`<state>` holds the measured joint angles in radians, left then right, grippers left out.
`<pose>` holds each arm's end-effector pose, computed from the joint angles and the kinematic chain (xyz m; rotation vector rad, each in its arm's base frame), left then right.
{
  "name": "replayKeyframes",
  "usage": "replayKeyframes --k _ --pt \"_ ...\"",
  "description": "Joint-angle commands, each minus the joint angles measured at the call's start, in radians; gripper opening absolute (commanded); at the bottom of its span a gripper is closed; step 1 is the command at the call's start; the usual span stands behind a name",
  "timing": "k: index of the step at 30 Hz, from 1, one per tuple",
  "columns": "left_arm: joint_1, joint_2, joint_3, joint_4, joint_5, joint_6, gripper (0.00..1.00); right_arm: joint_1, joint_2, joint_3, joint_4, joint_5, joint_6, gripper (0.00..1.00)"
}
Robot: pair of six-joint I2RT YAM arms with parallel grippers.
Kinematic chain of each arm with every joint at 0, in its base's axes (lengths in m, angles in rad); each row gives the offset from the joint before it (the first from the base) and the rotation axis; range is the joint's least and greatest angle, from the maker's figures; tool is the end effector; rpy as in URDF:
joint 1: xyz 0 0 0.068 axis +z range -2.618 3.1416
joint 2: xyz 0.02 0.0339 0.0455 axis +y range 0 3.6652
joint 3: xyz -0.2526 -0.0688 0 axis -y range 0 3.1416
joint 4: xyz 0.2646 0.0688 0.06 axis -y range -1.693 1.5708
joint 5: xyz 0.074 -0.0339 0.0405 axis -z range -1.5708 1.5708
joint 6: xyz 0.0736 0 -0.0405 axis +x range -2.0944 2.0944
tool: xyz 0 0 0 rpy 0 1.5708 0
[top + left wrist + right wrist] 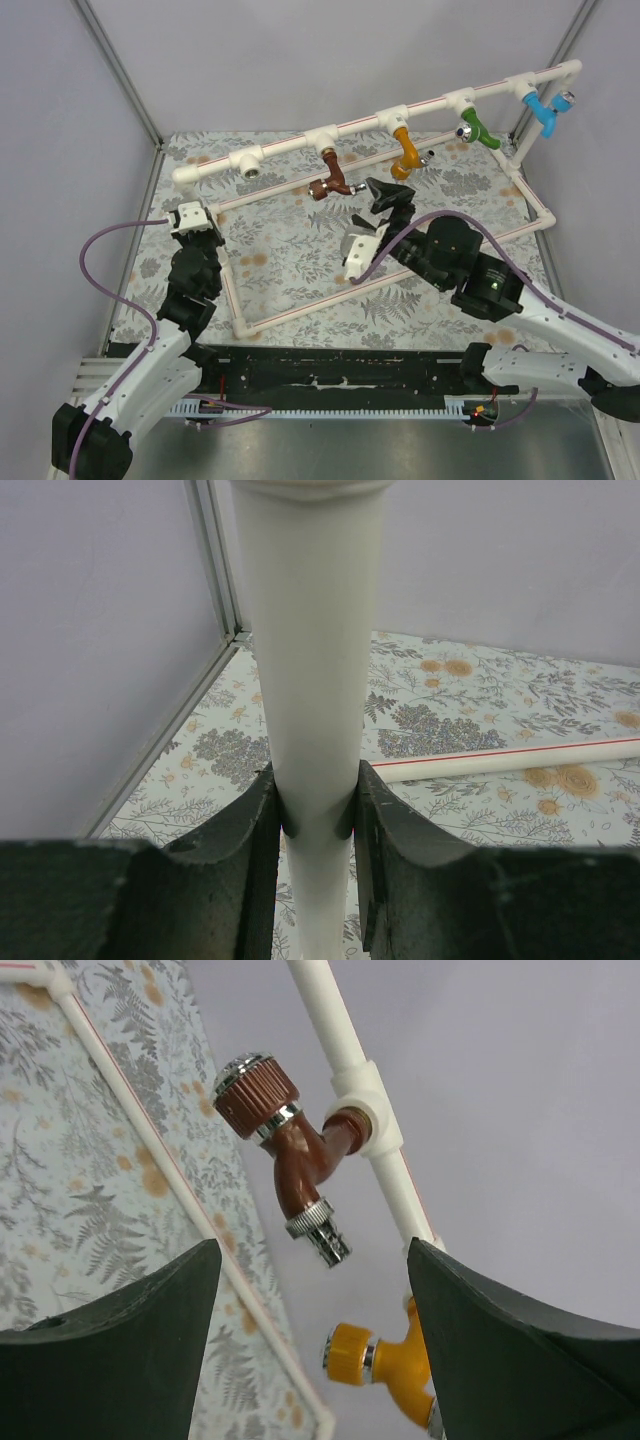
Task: Install the water faucets
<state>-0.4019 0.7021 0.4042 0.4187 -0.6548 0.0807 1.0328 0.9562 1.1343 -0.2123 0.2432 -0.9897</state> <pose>0.2284 -0.0484 0.2723 -0.1840 1.4672 0.2137 0.1533 0.2223 0.4208 -1.2520 1.0064 -0.1617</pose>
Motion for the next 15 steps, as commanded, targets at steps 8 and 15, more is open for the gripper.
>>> replayKeyframes --k 8,15 --pt "-0.032 0.008 -0.002 -0.008 0.061 0.031 0.02 0.027 0.173 -0.054 0.382 0.077 -0.527 0.81" --pt "-0.031 0.007 -0.002 -0.006 0.061 0.03 0.02 0.015 0.312 -0.027 0.528 0.14 -0.615 0.73"
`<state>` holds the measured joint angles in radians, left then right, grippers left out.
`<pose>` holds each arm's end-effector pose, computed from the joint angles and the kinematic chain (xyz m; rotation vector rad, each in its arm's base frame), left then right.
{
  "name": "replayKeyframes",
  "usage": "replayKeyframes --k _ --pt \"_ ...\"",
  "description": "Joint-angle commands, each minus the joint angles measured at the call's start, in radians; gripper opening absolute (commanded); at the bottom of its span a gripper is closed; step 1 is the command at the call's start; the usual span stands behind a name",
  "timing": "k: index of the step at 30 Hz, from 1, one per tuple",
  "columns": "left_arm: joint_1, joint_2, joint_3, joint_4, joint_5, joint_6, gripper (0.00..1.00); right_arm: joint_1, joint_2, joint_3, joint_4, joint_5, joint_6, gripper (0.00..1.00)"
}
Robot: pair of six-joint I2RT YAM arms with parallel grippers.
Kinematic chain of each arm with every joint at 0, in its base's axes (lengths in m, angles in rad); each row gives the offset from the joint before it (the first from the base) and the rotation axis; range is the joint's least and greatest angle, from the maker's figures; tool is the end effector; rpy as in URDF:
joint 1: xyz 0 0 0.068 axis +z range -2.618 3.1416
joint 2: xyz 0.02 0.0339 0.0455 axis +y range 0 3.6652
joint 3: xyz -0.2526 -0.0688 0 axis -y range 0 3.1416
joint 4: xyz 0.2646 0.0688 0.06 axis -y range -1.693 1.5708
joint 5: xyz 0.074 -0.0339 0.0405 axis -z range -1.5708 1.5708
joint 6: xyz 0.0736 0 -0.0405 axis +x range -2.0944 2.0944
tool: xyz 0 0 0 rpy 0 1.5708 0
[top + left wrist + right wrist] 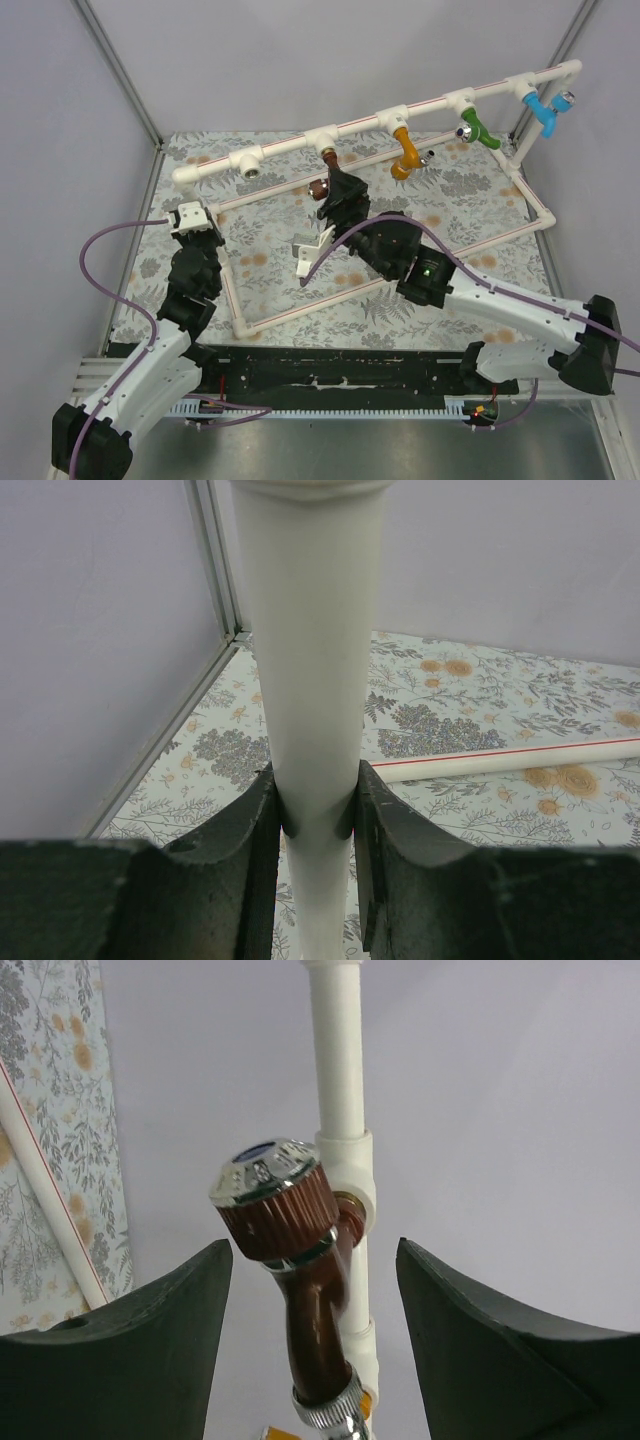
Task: Install the water faucets
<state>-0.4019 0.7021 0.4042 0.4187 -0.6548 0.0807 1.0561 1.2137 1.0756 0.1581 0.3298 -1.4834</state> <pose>0.2284 -0.0484 0.2723 -0.1840 1.4672 0.2137 0.1909 0.2891 0.3760 -1.4113 0.7155 -0.5911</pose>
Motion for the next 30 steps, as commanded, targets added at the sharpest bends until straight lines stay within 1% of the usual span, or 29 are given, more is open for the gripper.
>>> replayKeyframes --k 1,6,9,11,12,13,14,17,19,20,23,24,25,26,27,30 --pt "-0.031 0.007 -0.002 -0.006 0.06 0.033 0.02 -0.014 0.073 0.03 0.176 0.058 -0.123 0.72" --pt "-0.032 0.005 -0.002 -0.008 0.06 0.031 0.02 -0.047 0.151 0.027 0.305 0.103 -0.137 0.63" --pt "-0.034 0.004 -0.002 -0.008 0.06 0.031 0.02 -0.056 0.194 0.023 0.392 0.13 -0.123 0.54" --pt "-0.032 0.004 -0.002 -0.005 0.06 0.033 0.02 -0.057 0.214 0.024 0.431 0.149 -0.065 0.46" --pt "-0.032 0.004 -0.002 -0.004 0.058 0.033 0.02 -0.056 0.224 0.026 0.443 0.156 -0.014 0.4" --pt "-0.032 0.002 -0.004 -0.004 0.06 0.031 0.02 -0.054 0.231 0.032 0.443 0.17 0.042 0.37" --pt "-0.032 0.0 -0.002 -0.004 0.058 0.033 0.02 -0.053 0.234 0.038 0.443 0.182 0.114 0.31" --pt "-0.034 -0.001 -0.002 -0.003 0.058 0.033 0.02 -0.038 0.228 0.055 0.443 0.231 0.434 0.1" --pt "-0.034 -0.003 -0.004 -0.003 0.058 0.031 0.02 -0.038 0.222 0.072 0.443 0.285 0.683 0.02" --pt "-0.034 -0.004 -0.002 -0.003 0.058 0.031 0.02 -0.038 0.216 0.079 0.448 0.323 0.831 0.0" --pt "-0.032 -0.007 -0.004 0.0 0.058 0.031 0.02 -0.048 0.19 0.081 0.459 0.438 1.261 0.0" --pt "-0.032 -0.007 -0.004 0.0 0.058 0.031 0.02 -0.053 0.179 0.075 0.448 0.468 1.434 0.0" --pt "-0.032 -0.007 -0.004 0.002 0.058 0.028 0.02 -0.057 0.17 0.072 0.424 0.509 1.653 0.0" --pt "-0.032 -0.007 -0.004 0.002 0.058 0.03 0.02 -0.065 0.158 0.069 0.372 0.544 1.83 0.0" --pt "-0.032 -0.009 -0.004 0.002 0.058 0.03 0.02 -0.079 0.149 0.072 0.307 0.558 2.044 0.0" --pt "-0.034 -0.013 -0.005 0.002 0.058 0.027 0.02 -0.114 0.132 0.08 0.074 0.562 2.649 0.0"
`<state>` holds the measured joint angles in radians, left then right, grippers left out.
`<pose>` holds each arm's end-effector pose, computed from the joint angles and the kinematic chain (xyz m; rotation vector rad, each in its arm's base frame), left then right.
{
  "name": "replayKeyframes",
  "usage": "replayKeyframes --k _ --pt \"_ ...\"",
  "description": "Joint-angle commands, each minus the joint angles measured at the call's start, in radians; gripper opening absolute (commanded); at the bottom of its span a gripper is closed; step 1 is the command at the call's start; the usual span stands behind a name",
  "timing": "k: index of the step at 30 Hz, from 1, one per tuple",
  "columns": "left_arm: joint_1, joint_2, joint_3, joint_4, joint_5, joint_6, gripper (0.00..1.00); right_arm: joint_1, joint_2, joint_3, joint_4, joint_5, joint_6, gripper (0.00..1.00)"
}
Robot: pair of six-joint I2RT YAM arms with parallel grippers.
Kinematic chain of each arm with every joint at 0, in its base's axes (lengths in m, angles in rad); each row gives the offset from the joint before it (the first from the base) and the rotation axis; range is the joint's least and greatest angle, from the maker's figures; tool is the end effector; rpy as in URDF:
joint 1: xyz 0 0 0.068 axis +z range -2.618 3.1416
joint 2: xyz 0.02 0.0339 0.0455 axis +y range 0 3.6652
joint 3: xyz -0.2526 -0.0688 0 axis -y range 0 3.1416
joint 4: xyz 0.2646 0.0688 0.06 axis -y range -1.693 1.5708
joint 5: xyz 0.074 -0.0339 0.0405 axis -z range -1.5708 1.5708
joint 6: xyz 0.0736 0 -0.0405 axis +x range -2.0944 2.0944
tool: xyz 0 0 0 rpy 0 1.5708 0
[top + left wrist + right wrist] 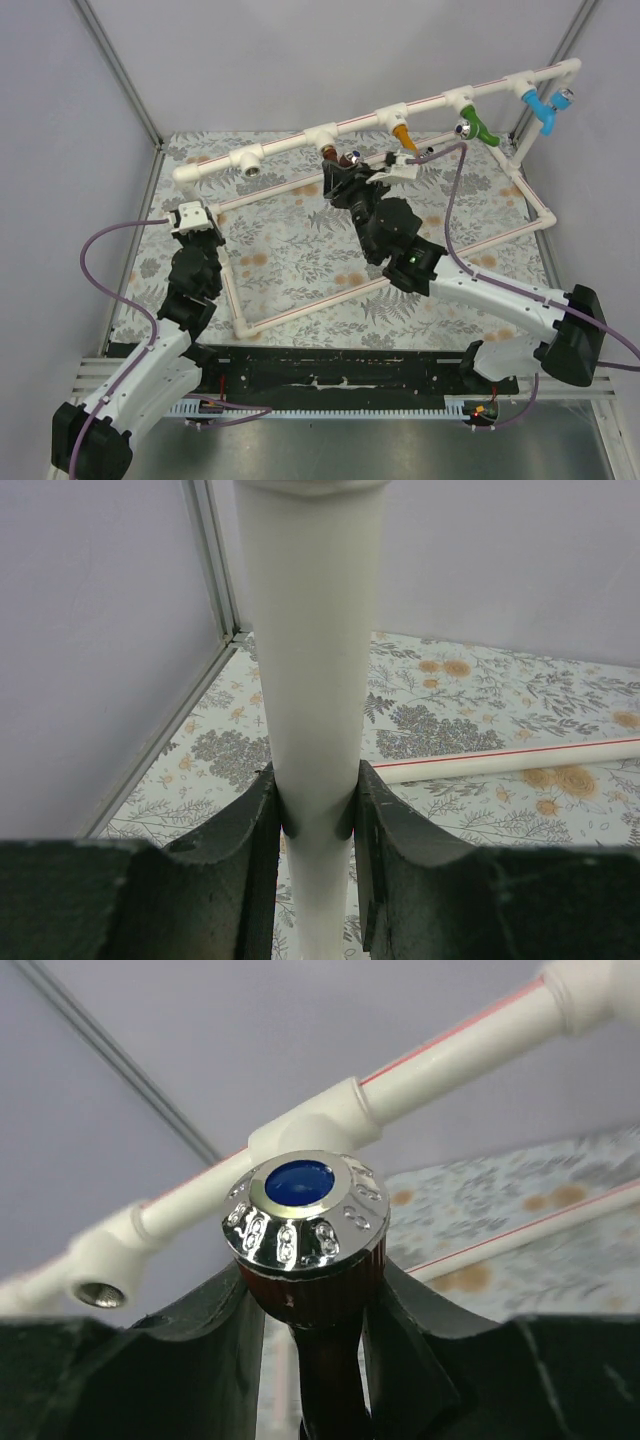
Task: Install the water faucets
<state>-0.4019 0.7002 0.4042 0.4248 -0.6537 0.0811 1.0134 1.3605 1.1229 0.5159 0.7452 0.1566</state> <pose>0.2280 -0.0483 0.2735 -0.1860 1.4603 0.2100 0.2337 0.2806 0.3918 0.0688 1.3835 0.4996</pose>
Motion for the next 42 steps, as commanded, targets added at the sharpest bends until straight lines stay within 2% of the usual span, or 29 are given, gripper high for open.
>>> replayKeyframes --k 1,5,8,9,14,16,19,21,30,33,38,42 --pt "-0.034 -0.011 -0.004 -0.006 0.058 0.026 0.02 -0.078 -0.012 0.029 -0.345 0.141 1.21 0.0" --pt "-0.035 -0.014 -0.004 -0.004 0.057 0.028 0.02 -0.087 0.012 0.026 -0.438 0.068 1.637 0.0" --pt "-0.034 -0.016 -0.004 -0.006 0.058 0.026 0.02 -0.087 0.017 0.014 -0.392 0.057 1.675 0.0" --pt "-0.034 -0.018 -0.004 -0.006 0.058 0.028 0.02 -0.087 0.015 0.014 -0.367 0.049 1.634 0.05" --pt "-0.034 -0.015 -0.004 -0.003 0.057 0.029 0.02 -0.085 -0.014 -0.024 -0.176 -0.015 1.373 0.51" --pt "-0.035 -0.011 -0.004 -0.003 0.055 0.031 0.02 -0.085 -0.037 -0.046 -0.096 -0.059 1.245 0.63" --pt "-0.034 -0.005 -0.005 -0.003 0.057 0.031 0.02 -0.085 -0.078 -0.115 0.08 -0.122 1.057 0.72" --pt "-0.034 -0.002 -0.004 -0.003 0.057 0.034 0.02 -0.085 -0.125 -0.129 0.055 -0.142 0.973 0.8" --pt "-0.034 0.007 -0.004 -0.003 0.054 0.04 0.02 -0.085 -0.326 -0.238 -0.074 -0.254 0.677 0.83" --pt "-0.034 0.01 -0.005 -0.004 0.058 0.042 0.02 -0.085 -0.388 -0.207 -0.215 -0.322 0.505 0.84" --pt "-0.035 0.013 -0.004 -0.008 0.058 0.042 0.02 -0.085 -0.46 -0.146 -0.456 -0.319 0.145 0.84" --pt "-0.034 0.012 -0.004 -0.006 0.058 0.042 0.02 -0.085 -0.478 -0.066 -0.657 -0.377 -0.286 0.83"
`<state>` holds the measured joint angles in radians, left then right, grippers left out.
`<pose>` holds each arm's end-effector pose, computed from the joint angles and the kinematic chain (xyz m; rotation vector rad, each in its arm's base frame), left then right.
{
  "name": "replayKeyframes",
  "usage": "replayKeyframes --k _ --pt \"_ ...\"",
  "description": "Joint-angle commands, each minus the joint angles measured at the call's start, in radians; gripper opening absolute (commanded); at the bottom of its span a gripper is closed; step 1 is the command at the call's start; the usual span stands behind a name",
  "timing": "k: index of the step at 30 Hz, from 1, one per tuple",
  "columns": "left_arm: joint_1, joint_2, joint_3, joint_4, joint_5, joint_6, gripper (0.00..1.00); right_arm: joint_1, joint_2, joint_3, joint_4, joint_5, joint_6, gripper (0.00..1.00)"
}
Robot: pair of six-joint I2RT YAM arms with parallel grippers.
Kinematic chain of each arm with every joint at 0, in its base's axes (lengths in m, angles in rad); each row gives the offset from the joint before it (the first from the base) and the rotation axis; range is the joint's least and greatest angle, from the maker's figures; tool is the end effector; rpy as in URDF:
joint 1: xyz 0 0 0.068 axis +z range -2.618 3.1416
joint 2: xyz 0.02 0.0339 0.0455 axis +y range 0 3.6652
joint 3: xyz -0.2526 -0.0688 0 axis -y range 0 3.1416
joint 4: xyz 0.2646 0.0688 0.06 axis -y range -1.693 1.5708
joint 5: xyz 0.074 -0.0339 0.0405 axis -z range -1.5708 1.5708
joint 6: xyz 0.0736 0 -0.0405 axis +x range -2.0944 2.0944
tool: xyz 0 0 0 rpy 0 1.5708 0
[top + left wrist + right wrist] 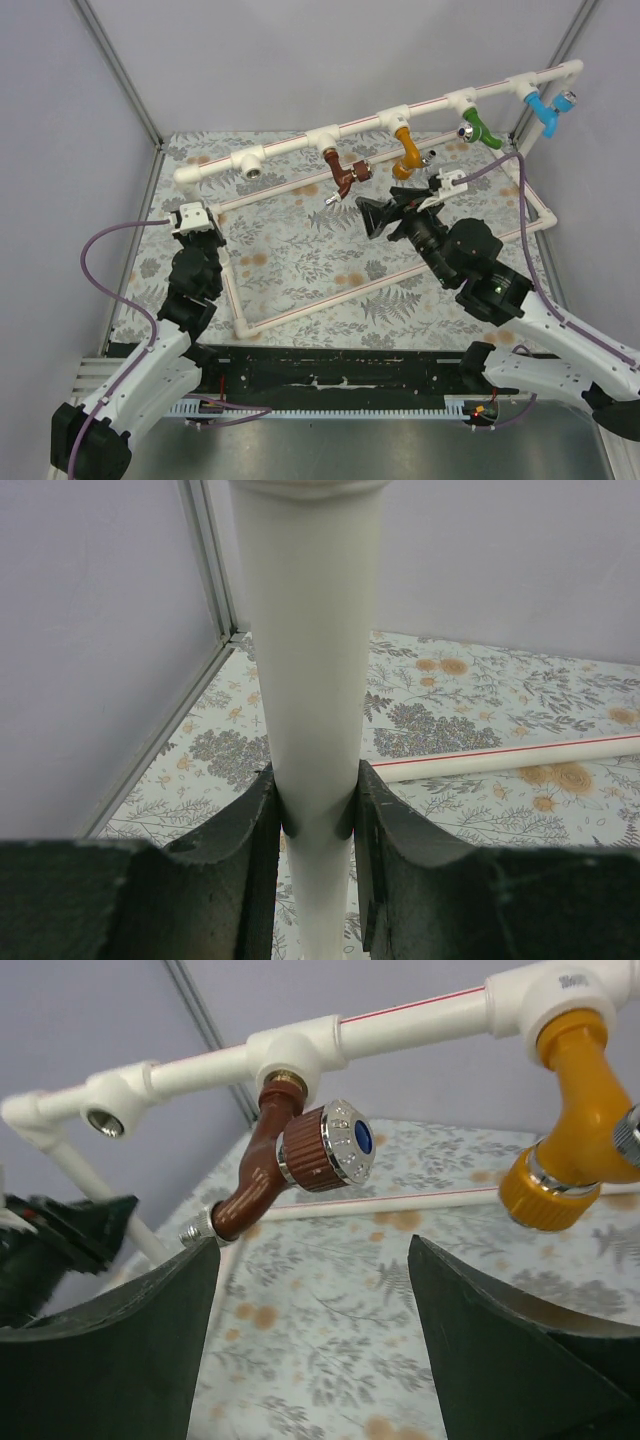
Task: Install the water faucets
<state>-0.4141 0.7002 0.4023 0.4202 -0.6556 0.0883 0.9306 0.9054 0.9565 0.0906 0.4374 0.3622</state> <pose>0.2275 -0.0510 0.2721 -0.1707 1.4675 0.2099 0.1830 0.1935 0.4055 -0.0496 1.4850 0.7440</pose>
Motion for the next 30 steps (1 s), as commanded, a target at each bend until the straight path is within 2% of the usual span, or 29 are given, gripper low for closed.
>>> replayKeyframes --k 1,3,8,15,16,22,26,30 --pt "-0.022 0.015 -0.002 -0.001 0.06 0.033 0.02 -0.003 -0.02 0.125 -0.273 -0.104 -0.585 0.82" --pt "-0.022 0.015 -0.002 -0.001 0.062 0.033 0.02 0.005 -0.019 0.151 -0.325 -0.146 -0.782 0.82" --pt "-0.023 0.016 -0.002 -0.001 0.062 0.031 0.02 0.036 -0.01 0.151 -0.305 -0.19 -1.262 0.83" --pt "-0.023 0.016 -0.002 -0.001 0.062 0.033 0.02 0.076 0.065 0.093 -0.1 -0.164 -1.719 0.84" --pt "-0.025 0.015 -0.002 -0.001 0.062 0.033 0.02 0.079 0.078 0.088 -0.045 -0.161 -1.761 0.84" --pt "-0.023 0.019 -0.003 0.0 0.059 0.034 0.02 0.089 0.167 0.111 0.012 -0.161 -1.891 0.82" --pt "-0.023 0.019 -0.002 0.002 0.06 0.033 0.02 0.086 0.259 0.122 0.099 -0.125 -1.922 0.8" --pt "-0.023 0.019 -0.002 0.0 0.062 0.033 0.02 0.071 0.357 0.14 0.219 -0.049 -1.919 0.73"
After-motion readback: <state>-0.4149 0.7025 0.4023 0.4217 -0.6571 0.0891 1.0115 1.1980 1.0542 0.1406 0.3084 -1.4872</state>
